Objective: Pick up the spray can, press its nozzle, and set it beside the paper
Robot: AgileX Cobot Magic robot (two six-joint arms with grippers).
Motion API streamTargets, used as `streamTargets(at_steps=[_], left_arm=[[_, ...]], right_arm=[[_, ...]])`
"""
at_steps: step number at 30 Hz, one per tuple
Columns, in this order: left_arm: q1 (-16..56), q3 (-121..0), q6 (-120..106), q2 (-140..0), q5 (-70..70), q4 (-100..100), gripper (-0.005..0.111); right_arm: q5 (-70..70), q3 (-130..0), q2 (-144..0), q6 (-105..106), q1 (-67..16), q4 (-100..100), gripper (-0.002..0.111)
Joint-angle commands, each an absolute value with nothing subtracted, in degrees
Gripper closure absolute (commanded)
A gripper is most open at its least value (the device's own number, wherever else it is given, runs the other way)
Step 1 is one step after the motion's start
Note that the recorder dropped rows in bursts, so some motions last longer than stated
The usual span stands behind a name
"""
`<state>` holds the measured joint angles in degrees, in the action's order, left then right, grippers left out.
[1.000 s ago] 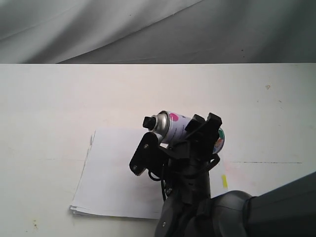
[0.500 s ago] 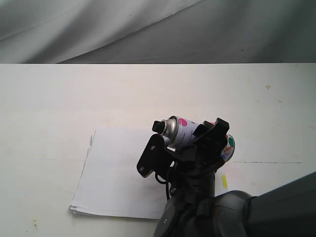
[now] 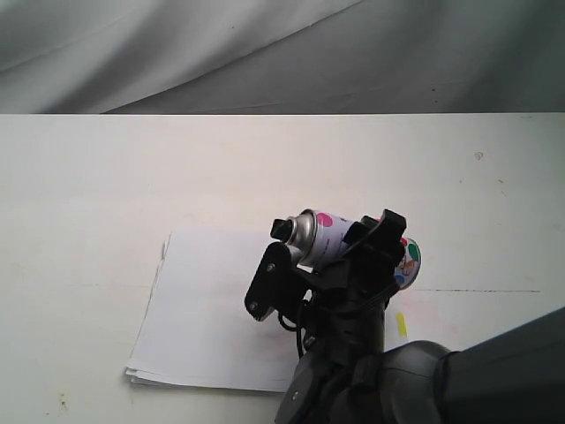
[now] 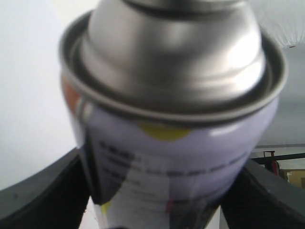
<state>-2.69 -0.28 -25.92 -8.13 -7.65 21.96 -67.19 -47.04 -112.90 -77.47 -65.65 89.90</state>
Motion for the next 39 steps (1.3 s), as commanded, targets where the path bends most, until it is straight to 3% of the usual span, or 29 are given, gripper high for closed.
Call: streamTargets(at_steps=[1, 10, 20, 26, 30, 34, 39], left_arm=[[-2.36, 0.0, -25.64, -7.82, -7.73, 21.92, 0.107], [-2.36, 0.0, -25.26, -7.83, -5.06, 25.29, 0.107], [-2.36, 0.0, -25.26, -7.93, -1.14, 52.8, 0.107], [-2.36, -13.97, -25.72, -21.74, -8.0, 51.91, 0.107], [-2.36, -31.04, -35.21, -45.25, -21.15, 47.39, 0.107], [-4.99, -46.8, -56.54, -62.29, -38.46, 56.77, 0.107], [-13.38, -50.47, -88.09, -72.65, -61.19, 74.25, 0.107]], right_arm=[[-69.96, -47.41, -112.35, -76.46, -65.79, 91.2, 0.108], [-69.96, -47.41, -112.35, -76.46, -65.79, 91.2, 0.108], [-69.96, -47.41, -112.35, -76.46, -65.79, 91.2, 0.108], [-69.96, -47.41, -112.35, -76.28, -65.79, 91.2, 0.108], [-69.96, -47.41, -112.35, -75.86, -65.79, 93.03, 0.108], [-69.96, -47.41, -112.35, -74.94, -65.79, 93.38, 0.108], [-69.96, -47.41, -112.35, -74.78, -65.79, 93.94, 0.108]])
